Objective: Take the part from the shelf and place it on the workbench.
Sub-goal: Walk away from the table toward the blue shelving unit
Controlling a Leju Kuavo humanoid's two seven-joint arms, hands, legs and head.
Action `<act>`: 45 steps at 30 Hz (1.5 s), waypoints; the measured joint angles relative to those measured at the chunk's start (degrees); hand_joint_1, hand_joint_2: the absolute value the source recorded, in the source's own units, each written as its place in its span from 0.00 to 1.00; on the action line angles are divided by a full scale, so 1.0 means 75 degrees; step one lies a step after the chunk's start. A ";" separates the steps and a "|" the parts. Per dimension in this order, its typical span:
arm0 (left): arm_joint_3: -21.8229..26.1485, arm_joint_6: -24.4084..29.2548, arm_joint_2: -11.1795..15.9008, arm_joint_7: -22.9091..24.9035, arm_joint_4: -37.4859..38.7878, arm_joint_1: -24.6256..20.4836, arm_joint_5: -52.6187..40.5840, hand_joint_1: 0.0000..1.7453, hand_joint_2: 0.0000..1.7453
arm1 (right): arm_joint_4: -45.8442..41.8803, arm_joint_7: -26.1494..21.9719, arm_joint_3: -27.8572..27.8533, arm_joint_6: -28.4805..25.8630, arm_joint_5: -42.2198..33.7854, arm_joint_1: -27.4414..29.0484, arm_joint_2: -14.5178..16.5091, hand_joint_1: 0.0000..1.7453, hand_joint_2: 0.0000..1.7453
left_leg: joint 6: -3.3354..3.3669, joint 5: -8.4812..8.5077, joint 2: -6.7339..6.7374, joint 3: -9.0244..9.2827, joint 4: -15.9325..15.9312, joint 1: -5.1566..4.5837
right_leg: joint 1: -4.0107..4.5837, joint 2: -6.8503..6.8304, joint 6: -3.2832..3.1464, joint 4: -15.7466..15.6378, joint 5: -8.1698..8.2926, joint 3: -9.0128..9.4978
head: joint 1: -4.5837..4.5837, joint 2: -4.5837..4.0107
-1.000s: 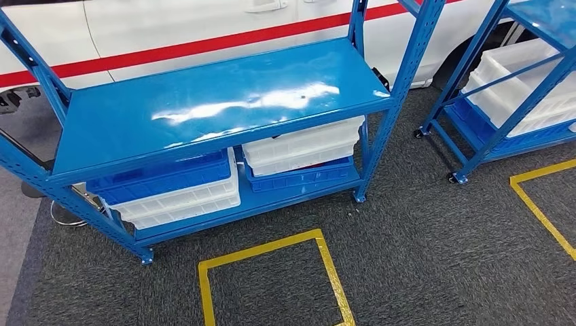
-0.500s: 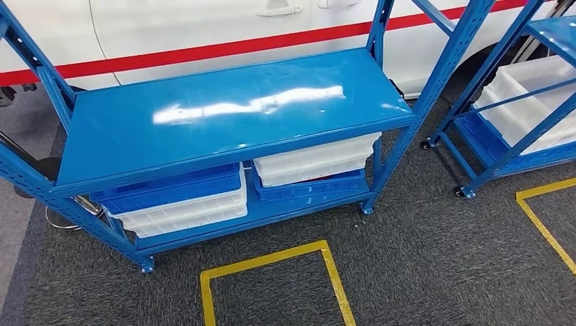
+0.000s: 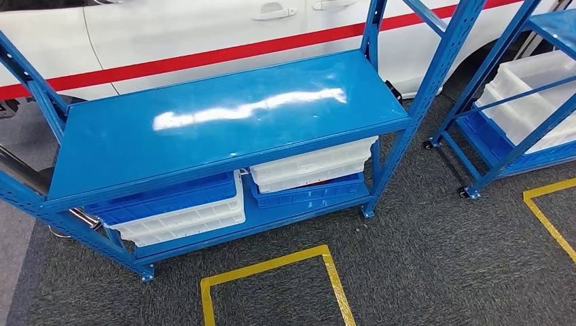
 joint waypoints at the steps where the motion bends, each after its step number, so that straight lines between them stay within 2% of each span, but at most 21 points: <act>1: 0.0000 -0.0001 0.0000 0.0000 0.0000 0.0005 0.0000 0.00 0.00 | 0.0000 0.0000 0.0000 0.0006 0.0000 0.0001 0.0000 0.00 0.00 | -0.0013 0.0327 0.0006 0.0185 -0.0464 0.0021 | -0.0013 0.0003 0.0028 0.0006 -0.0038 0.0054 | 0.0002 0.0000; 3: 0.0000 -0.0001 -0.0001 0.0001 0.0000 0.0003 0.0000 0.00 0.00 | 0.0000 0.0000 -0.0001 0.0018 0.0000 0.0003 0.0000 0.00 0.00 | 0.0011 0.0761 0.0018 0.0603 -0.1428 0.0023 | -0.0017 0.0010 0.0114 0.0030 -0.0117 0.0124 | -0.0004 0.0000; 4: 0.0000 -0.0001 -0.0001 0.0003 0.0000 -0.0004 0.0000 0.00 0.00 | 0.0000 0.0000 -0.0001 0.0023 0.0000 -0.0003 0.0000 0.00 0.00 | 0.0050 0.0836 0.0021 0.0726 -0.1716 0.0007 | -0.0010 0.0010 0.0162 0.0038 -0.0143 0.0134 | -0.0003 0.0000; 7: 0.0000 -0.0001 -0.0001 0.0006 0.0000 -0.0003 0.0000 0.00 0.00 | 0.0000 0.0000 0.0000 0.0027 0.0000 -0.0029 0.0000 0.00 0.00 | 0.0220 0.0815 0.0014 0.0779 -0.1873 -0.0030 | -0.0003 0.0009 0.0299 0.0002 -0.0162 0.0151 | -0.0007 0.0001; 9: 0.0000 -0.0001 -0.0001 0.0006 0.0000 0.0005 0.0000 0.00 0.00 | 0.0000 0.0000 0.0000 0.0028 0.0000 -0.0035 -0.0001 0.00 0.00 | 0.0347 0.0844 0.0017 0.0835 -0.1963 -0.0009 | -0.0020 0.0012 0.0361 0.0223 -0.0324 0.0078 | 0.0018 0.0001; 12: 0.0000 -0.0006 -0.0002 0.0006 0.0000 -0.0002 -0.0001 0.00 0.00 | 0.0000 0.0000 0.0000 0.0028 0.0001 -0.0033 -0.0003 0.00 0.00 | 0.0467 0.0834 0.0027 0.0885 -0.2014 -0.0029 | -0.0033 0.0022 0.0395 0.1560 -0.0951 -0.0618 | 0.0067 0.0000; 14: 0.0000 -0.0009 -0.0004 0.0006 0.0000 -0.0001 -0.0003 0.00 0.00 | 0.0000 0.0000 -0.0001 0.0029 0.0003 -0.0029 -0.0003 0.00 0.00 | 0.0488 0.0801 0.0020 0.0920 -0.2009 -0.0061 | -0.0033 0.0022 0.0398 0.2146 -0.1016 -0.1012 | 0.0071 -0.0001; 15: 0.0000 -0.0003 -0.0003 0.0006 0.0000 0.0001 -0.0004 0.00 0.00 | 0.0000 0.0000 -0.0002 0.0031 0.0003 -0.0027 -0.0003 0.00 0.00 | 0.0486 0.0780 0.0011 0.0952 -0.2006 -0.0072 | -0.0031 0.0022 0.0383 0.2024 -0.0818 -0.1008 | 0.0074 -0.0001; 17: 0.0000 0.0027 -0.0004 0.0002 0.0000 0.0002 -0.0006 0.00 0.00 | 0.0000 0.0000 -0.0007 0.0034 0.0008 -0.0026 -0.0003 0.00 0.00 | 0.0459 0.0721 -0.0007 0.1032 -0.2000 -0.0087 | -0.0014 0.0023 0.0311 0.1088 -0.0196 -0.0642 | 0.0082 -0.0001; 19: 0.0000 0.0052 -0.0007 -0.0022 0.0000 -0.0005 -0.0007 0.00 0.00 | 0.0000 -0.0004 -0.0020 0.0040 0.0024 -0.0036 -0.0004 0.00 0.00 | 0.0389 0.0651 -0.0011 0.1067 -0.1979 -0.0119 | 0.0032 0.0023 0.0238 0.0277 0.0127 -0.0290 | 0.0085 -0.0001; 21: 0.0000 0.0065 -0.0009 -0.0055 0.0000 -0.0014 -0.0012 0.00 0.00 | 0.0000 -0.0023 -0.0028 0.0051 0.0059 -0.0050 -0.0004 0.00 0.00 | 0.0302 0.0614 -0.0010 0.1078 -0.1988 -0.0132 | 0.0075 0.0030 0.0199 0.0093 0.0122 -0.0207 | 0.0082 -0.0001; 24: 0.0000 0.0080 -0.0004 -0.0092 0.0000 -0.0033 -0.0017 0.00 0.00 | 0.0000 -0.0085 -0.0012 0.0065 0.0233 -0.0046 0.0006 0.00 0.00 | 0.0186 0.0481 -0.0016 0.1056 -0.1847 -0.0123 | 0.0020 -0.0018 0.0098 -0.0008 0.0151 -0.0151 | 0.0069 0.0000; 26: 0.0000 0.0087 0.0000 -0.0115 0.0000 -0.0040 -0.0020 0.00 0.00 | 0.0000 -0.0118 0.0007 0.0071 0.0314 -0.0039 0.0012 0.00 0.00 | 0.0110 0.0065 -0.0005 0.0719 -0.1111 -0.0092 | -0.0003 -0.0101 0.0022 -0.0059 0.0152 -0.0115 | 0.0049 0.0000; 28: 0.0000 0.0087 0.0000 -0.0132 0.0000 -0.0041 -0.0020 0.00 0.00 | 0.0000 -0.0125 0.0004 0.0074 0.0265 -0.0044 0.0012 0.00 0.00 | 0.0045 -0.0348 0.0000 0.0184 -0.0089 -0.0055 | 0.0003 -0.0179 -0.0012 -0.0058 0.0125 -0.0103 | 0.0036 -0.0001; 29: 0.0000 0.0087 0.0000 -0.0137 0.0000 -0.0039 -0.0020 0.00 0.00 | 0.0000 -0.0125 -0.0007 0.0074 0.0219 -0.0047 0.0012 0.00 0.00 | 0.0021 -0.0373 0.0001 0.0023 0.0183 -0.0039 | 0.0004 -0.0207 -0.0009 -0.0056 0.0109 -0.0088 | 0.0036 0.0000; 30: 0.0000 0.0087 0.0000 -0.0139 0.0000 -0.0034 -0.0020 0.00 0.00 | 0.0000 -0.0124 -0.0019 0.0074 0.0184 -0.0051 0.0012 0.00 0.00 | 0.0005 -0.0240 0.0005 0.0005 0.0158 -0.0022 | 0.0002 -0.0225 0.0003 -0.0055 0.0090 -0.0063 | 0.0036 0.0000; 32: 0.0000 0.0090 0.0000 -0.0141 0.0000 -0.0021 -0.0020 0.00 0.00 | 0.0000 -0.0123 -0.0036 0.0072 0.0160 -0.0057 0.0014 0.00 0.50 | 0.0008 0.0348 0.0038 0.0383 -0.0713 0.0006 | -0.0004 -0.0240 0.0049 -0.0052 0.0044 0.0014 | 0.0036 0.0001; 34: 0.0000 0.0098 0.0000 -0.0144 0.0000 -0.0026 -0.0020 0.00 0.00 | 0.0000 -0.0123 -0.0039 0.0071 0.0160 -0.0066 0.0015 0.00 1.00 | 0.0067 0.0730 0.0104 0.0807 -0.1655 -0.0006 | 0.0023 -0.0247 0.0121 -0.0029 -0.0003 0.0064 | 0.0034 0.0001; 35: 0.0000 0.0104 -0.0001 -0.0147 0.0000 -0.0034 -0.0020 0.00 0.00 | 0.0000 -0.0123 -0.0040 0.0071 0.0162 -0.0070 0.0014 0.00 1.00 | 0.0100 0.0785 0.0126 0.0905 -0.1888 -0.0010 | 0.0046 -0.0248 0.0149 -0.0010 -0.0027 0.0066 | 0.0034 0.0001; 39: 0.0001 0.0171 -0.0005 -0.0141 0.0000 -0.0047 -0.0017 0.00 0.00 | 0.0000 -0.0114 -0.0042 -0.0010 0.0180 -0.0073 0.0012 0.00 0.00 | 0.0147 0.0792 0.0117 0.0939 -0.1989 -0.0034 | 0.0058 -0.0239 0.0080 -0.0020 -0.0016 0.0061 | 0.0061 0.0001; 45: 0.0000 0.0275 -0.0006 -0.0110 0.0000 -0.0062 -0.0018 0.00 0.00 | 0.0000 -0.0097 -0.0120 -0.0031 0.0143 -0.0078 0.0012 0.00 0.00 | 0.0243 0.0769 0.0119 0.0943 -0.1983 -0.0081 | 0.0020 -0.0241 0.0192 -0.0084 0.0010 0.0094 | 0.0063 -0.0001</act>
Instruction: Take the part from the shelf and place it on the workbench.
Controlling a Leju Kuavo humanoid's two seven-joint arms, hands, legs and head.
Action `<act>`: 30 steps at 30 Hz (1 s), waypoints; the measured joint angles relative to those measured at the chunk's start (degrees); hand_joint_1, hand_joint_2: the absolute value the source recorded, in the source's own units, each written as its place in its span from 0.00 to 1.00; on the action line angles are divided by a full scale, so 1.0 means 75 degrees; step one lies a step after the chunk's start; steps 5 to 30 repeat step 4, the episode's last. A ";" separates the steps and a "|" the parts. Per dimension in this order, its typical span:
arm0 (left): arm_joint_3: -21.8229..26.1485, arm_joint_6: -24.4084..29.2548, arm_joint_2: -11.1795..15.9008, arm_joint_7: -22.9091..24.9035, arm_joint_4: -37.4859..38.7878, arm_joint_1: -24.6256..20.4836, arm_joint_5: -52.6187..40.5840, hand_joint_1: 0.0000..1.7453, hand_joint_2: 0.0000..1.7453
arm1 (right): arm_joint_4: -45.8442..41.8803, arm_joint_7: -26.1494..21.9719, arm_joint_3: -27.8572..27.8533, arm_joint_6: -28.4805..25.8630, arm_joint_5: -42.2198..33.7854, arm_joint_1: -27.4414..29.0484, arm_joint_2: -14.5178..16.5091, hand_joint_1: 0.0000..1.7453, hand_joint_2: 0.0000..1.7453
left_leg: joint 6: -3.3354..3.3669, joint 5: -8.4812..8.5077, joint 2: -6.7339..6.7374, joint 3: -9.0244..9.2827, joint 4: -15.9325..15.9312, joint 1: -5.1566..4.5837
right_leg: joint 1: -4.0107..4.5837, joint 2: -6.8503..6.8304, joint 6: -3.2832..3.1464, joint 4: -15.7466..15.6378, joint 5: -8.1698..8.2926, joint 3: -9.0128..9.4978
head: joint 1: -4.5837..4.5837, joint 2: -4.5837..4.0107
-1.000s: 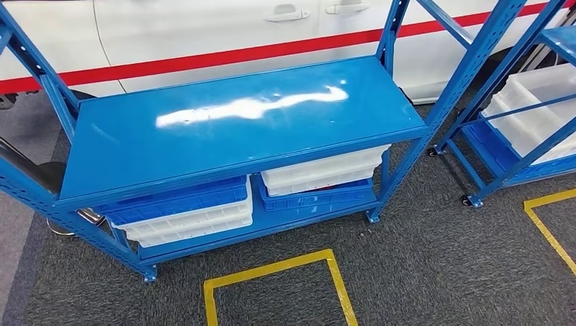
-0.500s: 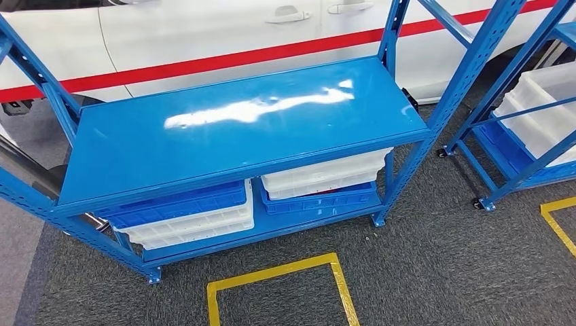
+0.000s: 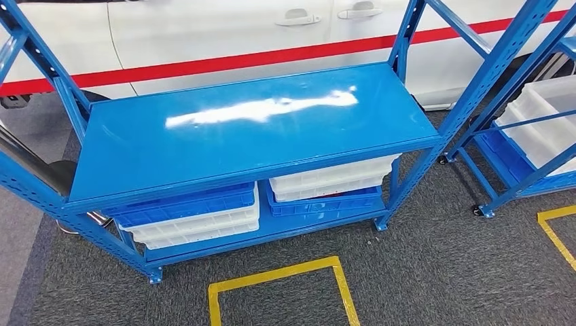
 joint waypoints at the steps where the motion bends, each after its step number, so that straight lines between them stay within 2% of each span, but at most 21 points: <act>1: 0.0000 0.0003 0.0000 0.0001 0.0000 -0.0001 -0.0002 0.00 0.00 | 0.0000 0.0002 -0.0005 0.0005 0.0000 0.0000 0.0000 0.00 0.00 | 0.0008 -0.0003 0.0000 0.0000 0.0003 -0.0005 | -0.0004 0.0000 0.0026 -0.0004 0.0001 0.0000 | -0.0001 0.0000; 4: 0.0001 0.0005 0.0000 0.0002 0.0000 -0.0001 -0.0004 0.00 0.00 | 0.0000 0.0008 -0.0017 0.0007 0.0000 0.0000 0.0000 0.00 0.00 | 0.0022 -0.0009 0.0000 -0.0001 0.0008 -0.0011 | -0.0010 0.0000 0.0074 -0.0009 0.0002 0.0000 | -0.0002 0.0001; 30: 0.0001 0.0005 0.0000 0.0002 0.0000 -0.0001 -0.0004 0.00 0.00 | 0.0000 0.0008 -0.0017 0.0007 0.0000 0.0000 0.0000 0.00 0.00 | 0.0022 -0.0009 0.0000 -0.0001 0.0008 -0.0011 | -0.0010 0.0000 0.0074 -0.0009 0.0002 0.0000 | -0.0002 0.0001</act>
